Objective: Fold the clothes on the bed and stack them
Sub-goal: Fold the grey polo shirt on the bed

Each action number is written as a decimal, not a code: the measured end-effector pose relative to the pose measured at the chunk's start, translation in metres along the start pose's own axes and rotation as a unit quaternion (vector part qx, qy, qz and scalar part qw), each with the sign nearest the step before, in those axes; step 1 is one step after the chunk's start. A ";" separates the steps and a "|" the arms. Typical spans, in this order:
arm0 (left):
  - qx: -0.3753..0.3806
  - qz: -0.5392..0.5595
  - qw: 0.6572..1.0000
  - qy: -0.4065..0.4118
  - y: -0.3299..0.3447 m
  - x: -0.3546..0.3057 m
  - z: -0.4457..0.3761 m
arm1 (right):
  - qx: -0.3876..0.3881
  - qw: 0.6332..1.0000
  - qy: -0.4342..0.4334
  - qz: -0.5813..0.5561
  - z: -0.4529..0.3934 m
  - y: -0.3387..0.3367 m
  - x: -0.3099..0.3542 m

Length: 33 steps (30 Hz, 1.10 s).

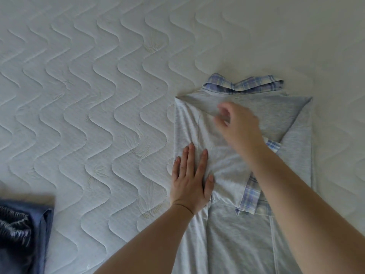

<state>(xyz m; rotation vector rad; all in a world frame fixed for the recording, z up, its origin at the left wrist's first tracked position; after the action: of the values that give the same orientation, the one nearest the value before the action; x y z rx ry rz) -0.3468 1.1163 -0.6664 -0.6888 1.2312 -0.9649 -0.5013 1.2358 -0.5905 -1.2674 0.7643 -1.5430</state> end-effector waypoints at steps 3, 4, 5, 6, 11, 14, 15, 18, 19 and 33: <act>-0.013 -0.011 1.000 0.004 0.001 -0.001 0.001 | 0.067 0.982 0.090 0.151 0.041 -0.008 -0.057; -0.019 -0.016 1.000 0.007 0.001 -0.001 0.001 | 0.092 0.973 0.104 0.187 0.052 -0.008 -0.070; -0.024 -0.021 0.999 0.012 0.002 -0.002 0.002 | 0.107 0.964 0.115 0.215 0.063 -0.008 -0.081; -0.026 -0.024 0.999 0.010 0.001 0.001 0.001 | 0.106 0.959 0.120 0.233 0.067 -0.007 -0.085; -0.038 -0.023 0.999 0.012 0.002 0.000 0.001 | -0.033 0.991 0.095 0.083 0.086 -0.021 -0.073; -0.041 -0.003 0.999 0.012 0.000 0.001 0.003 | -0.097 0.992 0.046 -0.062 0.104 -0.029 -0.046; -0.044 0.010 0.999 0.013 -0.003 0.000 0.003 | -0.113 0.991 0.029 -0.062 0.110 -0.030 -0.037; -0.043 0.096 0.994 0.021 -0.012 -0.002 0.003 | -0.126 0.991 -0.025 -0.024 0.127 -0.027 -0.010; -0.038 0.149 0.988 0.020 -0.016 0.001 0.003 | -0.132 0.990 -0.044 -0.008 0.133 -0.025 -0.001; 0.111 0.496 0.820 -0.264 -0.089 0.034 -0.007 | -0.100 0.975 -0.183 0.075 0.192 0.043 0.075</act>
<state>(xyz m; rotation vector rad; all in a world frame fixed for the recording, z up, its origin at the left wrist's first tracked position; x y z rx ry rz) -0.3724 1.0461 -0.6068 -0.0405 0.7702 -0.0077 -0.3047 1.1705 -0.5516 -1.5508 0.7663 -1.0878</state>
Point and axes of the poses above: each hand's wrist, its own z-axis away from the middle knuckle, its own y-axis out of the palm, x = y × z, the point moved 5 cm from there along -z, towards the middle knuckle, and after that the axes turned 15 degrees about z, right-handed, at the moved point
